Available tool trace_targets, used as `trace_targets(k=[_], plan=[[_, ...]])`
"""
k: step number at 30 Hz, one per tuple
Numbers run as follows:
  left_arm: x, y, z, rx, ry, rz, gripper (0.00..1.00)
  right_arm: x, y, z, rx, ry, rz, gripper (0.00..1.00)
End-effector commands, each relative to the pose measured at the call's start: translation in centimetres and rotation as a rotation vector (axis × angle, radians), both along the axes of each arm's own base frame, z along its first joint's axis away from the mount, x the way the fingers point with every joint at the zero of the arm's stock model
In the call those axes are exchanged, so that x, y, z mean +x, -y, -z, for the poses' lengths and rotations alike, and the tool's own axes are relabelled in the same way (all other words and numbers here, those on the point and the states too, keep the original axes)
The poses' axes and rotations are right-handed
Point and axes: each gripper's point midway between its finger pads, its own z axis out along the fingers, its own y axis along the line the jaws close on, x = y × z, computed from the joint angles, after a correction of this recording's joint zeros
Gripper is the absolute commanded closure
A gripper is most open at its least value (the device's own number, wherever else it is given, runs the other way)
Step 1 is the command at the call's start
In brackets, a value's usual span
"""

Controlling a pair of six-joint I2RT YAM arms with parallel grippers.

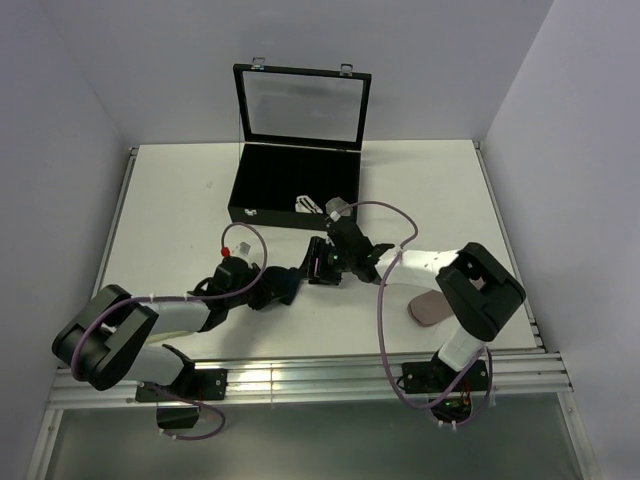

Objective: Roll the socks
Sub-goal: Roll the sock at the center of the board.

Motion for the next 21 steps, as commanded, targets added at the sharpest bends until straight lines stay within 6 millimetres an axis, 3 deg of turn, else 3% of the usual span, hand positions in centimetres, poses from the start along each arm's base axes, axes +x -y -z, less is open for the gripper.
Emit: trace_targets(k=[1, 21], plan=[[-1.2, 0.0, 0.5, -0.083, -0.093, 0.001, 1.00, 0.9, -1.0, -0.4, 0.058, 0.035, 0.002, 0.42], [-0.5, -0.7, 1.5, -0.077, -0.158, -0.009, 0.99, 0.8, -2.9, 3.1, 0.069, -0.023, -0.052, 0.55]])
